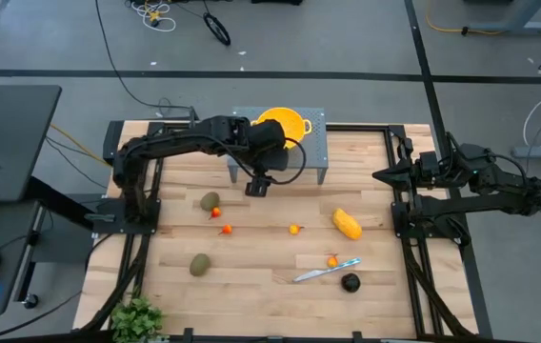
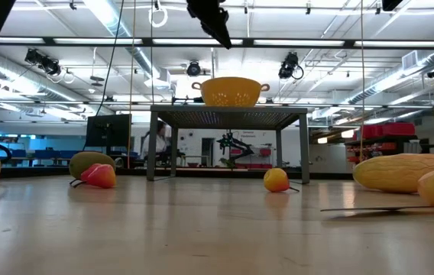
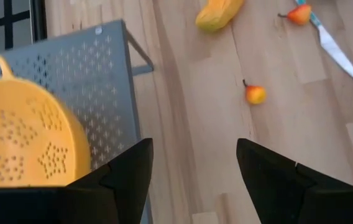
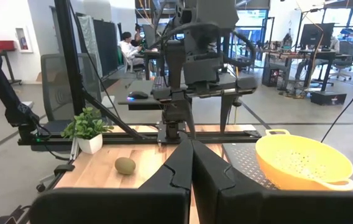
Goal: Pick & Place Fruit
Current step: Put the yellow pear into the yellow strainer bowl on the shelf
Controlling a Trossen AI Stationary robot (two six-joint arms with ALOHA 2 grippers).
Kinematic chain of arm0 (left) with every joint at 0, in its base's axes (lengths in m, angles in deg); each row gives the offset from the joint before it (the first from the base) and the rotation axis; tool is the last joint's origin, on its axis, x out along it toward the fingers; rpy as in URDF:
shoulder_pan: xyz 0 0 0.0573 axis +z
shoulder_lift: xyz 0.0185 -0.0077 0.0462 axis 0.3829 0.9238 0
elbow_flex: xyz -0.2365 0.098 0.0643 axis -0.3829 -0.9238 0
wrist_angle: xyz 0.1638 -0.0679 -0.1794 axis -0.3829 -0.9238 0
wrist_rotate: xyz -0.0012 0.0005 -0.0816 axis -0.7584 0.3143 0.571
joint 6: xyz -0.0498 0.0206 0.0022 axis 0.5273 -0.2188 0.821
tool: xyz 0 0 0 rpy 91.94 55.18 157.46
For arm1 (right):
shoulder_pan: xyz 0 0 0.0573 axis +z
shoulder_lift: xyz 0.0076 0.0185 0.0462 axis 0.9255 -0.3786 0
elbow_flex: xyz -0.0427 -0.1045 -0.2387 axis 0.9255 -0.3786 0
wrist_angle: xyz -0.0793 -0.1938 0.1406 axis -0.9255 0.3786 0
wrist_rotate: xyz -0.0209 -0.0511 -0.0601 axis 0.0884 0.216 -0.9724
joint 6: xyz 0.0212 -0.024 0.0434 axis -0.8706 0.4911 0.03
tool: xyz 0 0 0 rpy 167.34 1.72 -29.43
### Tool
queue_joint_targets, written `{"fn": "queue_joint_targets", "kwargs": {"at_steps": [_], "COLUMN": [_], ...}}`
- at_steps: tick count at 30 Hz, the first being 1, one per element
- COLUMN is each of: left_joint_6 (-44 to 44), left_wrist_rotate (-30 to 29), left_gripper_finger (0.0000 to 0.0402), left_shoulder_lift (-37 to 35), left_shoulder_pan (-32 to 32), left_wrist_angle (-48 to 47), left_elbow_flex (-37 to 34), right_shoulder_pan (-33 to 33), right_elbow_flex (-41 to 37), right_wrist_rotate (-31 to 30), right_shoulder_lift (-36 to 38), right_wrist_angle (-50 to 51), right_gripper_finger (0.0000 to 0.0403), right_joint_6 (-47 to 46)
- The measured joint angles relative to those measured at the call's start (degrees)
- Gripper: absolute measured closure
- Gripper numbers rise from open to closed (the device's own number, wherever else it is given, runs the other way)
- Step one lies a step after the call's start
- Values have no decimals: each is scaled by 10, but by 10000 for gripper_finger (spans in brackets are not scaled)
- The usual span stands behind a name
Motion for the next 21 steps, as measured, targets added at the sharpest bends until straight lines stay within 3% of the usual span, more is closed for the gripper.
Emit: {"fn": "queue_joint_targets", "kwargs": {"at_steps": [21], "left_joint_6": [24], "left_wrist_rotate": [-29], "left_gripper_finger": [162], "left_shoulder_lift": [-238], "left_shoulder_pan": [66], "left_wrist_angle": [90], "left_elbow_flex": [-244], "right_shoulder_pan": [0], "right_elbow_flex": [0], "right_wrist_rotate": [0], "right_shoulder_lift": [0], "right_wrist_angle": [0], "right_gripper_finger": [395], "right_joint_6": [0]}}
